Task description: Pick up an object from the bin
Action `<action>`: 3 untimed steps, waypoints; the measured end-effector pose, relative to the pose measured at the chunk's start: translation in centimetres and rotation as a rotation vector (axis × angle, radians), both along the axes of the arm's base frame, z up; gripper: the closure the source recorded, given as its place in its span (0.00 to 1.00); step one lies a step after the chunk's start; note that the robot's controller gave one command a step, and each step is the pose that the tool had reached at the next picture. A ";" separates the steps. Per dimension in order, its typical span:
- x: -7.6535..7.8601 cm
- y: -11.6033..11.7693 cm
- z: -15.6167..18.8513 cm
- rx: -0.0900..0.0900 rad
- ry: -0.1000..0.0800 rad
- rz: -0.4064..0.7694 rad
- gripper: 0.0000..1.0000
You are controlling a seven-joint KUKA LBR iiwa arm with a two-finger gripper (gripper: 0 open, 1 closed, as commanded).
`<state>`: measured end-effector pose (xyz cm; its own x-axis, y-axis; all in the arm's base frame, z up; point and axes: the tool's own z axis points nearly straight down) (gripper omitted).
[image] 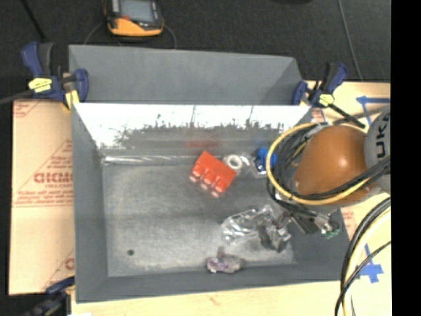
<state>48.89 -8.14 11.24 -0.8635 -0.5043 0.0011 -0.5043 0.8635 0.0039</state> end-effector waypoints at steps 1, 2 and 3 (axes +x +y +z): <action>0.2 -0.1 0.3 -0.002 -0.006 -0.001 0.00; 2.9 1.4 -3.4 -0.003 -0.022 -0.025 0.00; 3.2 1.6 -2.9 -0.002 -0.037 -0.023 1.00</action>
Offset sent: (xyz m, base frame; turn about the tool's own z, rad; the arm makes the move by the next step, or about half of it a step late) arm 0.0000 0.0000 0.0000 0.0000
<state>52.12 -6.59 8.36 -0.8744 -0.4842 -0.0299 -0.4840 0.8749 -0.0155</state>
